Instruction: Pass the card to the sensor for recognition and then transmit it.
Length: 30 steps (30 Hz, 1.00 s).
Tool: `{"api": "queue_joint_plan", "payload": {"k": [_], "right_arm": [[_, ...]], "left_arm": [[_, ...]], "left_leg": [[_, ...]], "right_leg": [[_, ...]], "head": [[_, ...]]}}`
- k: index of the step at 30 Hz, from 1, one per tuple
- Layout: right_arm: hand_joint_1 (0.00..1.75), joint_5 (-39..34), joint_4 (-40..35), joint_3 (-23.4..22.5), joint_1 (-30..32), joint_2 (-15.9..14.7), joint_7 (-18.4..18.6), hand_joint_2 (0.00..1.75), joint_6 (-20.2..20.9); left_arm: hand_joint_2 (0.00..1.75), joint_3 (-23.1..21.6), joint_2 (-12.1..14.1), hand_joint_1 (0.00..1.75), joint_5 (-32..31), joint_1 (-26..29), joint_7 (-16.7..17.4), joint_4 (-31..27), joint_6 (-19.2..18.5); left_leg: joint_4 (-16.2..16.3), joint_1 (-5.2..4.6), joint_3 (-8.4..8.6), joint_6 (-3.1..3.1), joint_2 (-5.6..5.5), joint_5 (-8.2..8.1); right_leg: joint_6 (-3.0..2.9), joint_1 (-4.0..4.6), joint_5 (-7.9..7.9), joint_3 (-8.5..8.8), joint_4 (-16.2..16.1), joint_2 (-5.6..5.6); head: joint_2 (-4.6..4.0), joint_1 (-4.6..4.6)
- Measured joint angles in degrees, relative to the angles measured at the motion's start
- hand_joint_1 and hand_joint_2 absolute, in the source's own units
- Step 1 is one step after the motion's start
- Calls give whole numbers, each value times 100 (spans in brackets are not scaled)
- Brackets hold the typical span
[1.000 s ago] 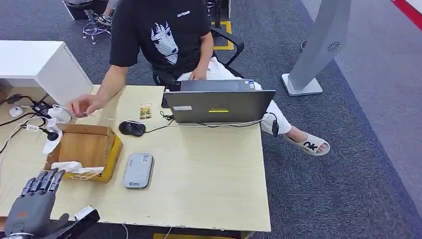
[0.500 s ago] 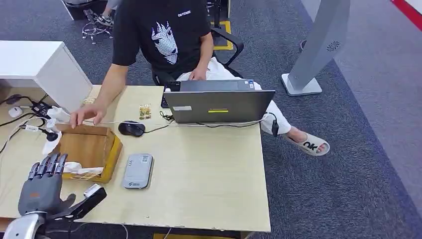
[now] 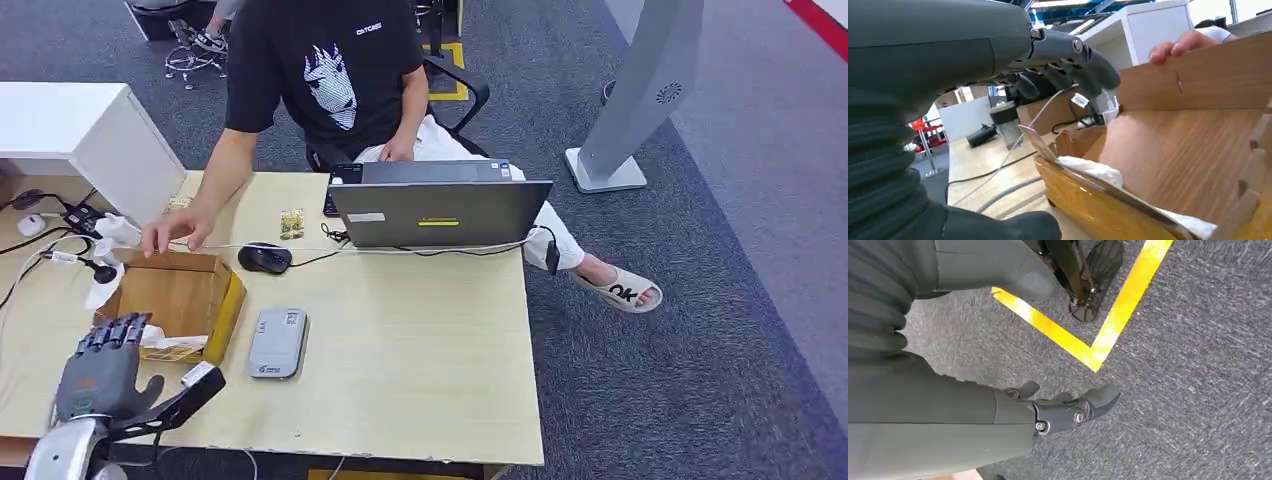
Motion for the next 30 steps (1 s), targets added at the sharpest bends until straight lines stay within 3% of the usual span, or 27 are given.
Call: {"api": "queue_joint_plan", "payload": {"k": [2,6,8,9,18,19,27,30], "right_arm": [[0,26,0,24,0,-9,7,175,-2],[0,57,0,50,-1,-26,39,175,0],[0,74,0,61,0,-33,50,175,0],[0,79,0,68,0,-35,52,175,0],[0,133,0,81,1,-66,52,175,-2],[0,133,0,81,1,-68,52,175,-2],[0,151,0,88,0,-77,55,175,-7],[0,162,0,94,1,-81,87,175,-9]], "left_arm": [[175,-22,-24,42,0,-29,0,88,0],[175,-57,-39,63,11,-102,0,282,-9],[175,-66,-54,101,24,-128,0,381,-15],[175,-68,-63,91,26,-139,0,433,-15],[175,-98,-92,91,35,-299,0,658,-15],[175,-98,-94,72,35,-308,0,667,-15],[175,-112,-131,175,37,-387,0,785,-9],[175,-112,-142,175,35,-439,0,857,61]], "left_leg": [[0,0,0,0,0,0],[0,0,-1,0,0,0],[0,0,-1,0,0,0],[0,0,-1,0,0,0],[0,0,1,0,2,0],[0,0,1,0,2,0],[0,0,1,0,2,0],[0,0,2,0,3,0]], "right_leg": [[0,0,0,0,0,0],[0,0,0,0,0,0],[0,0,0,-1,0,1],[0,0,0,-1,0,1],[0,0,0,1,0,2],[0,0,0,1,0,2],[0,0,0,1,0,3],[0,0,0,1,0,3]], "head": [[0,0],[0,0],[0,-2],[0,0],[0,-2],[0,-2],[0,-2],[0,-2]]}}
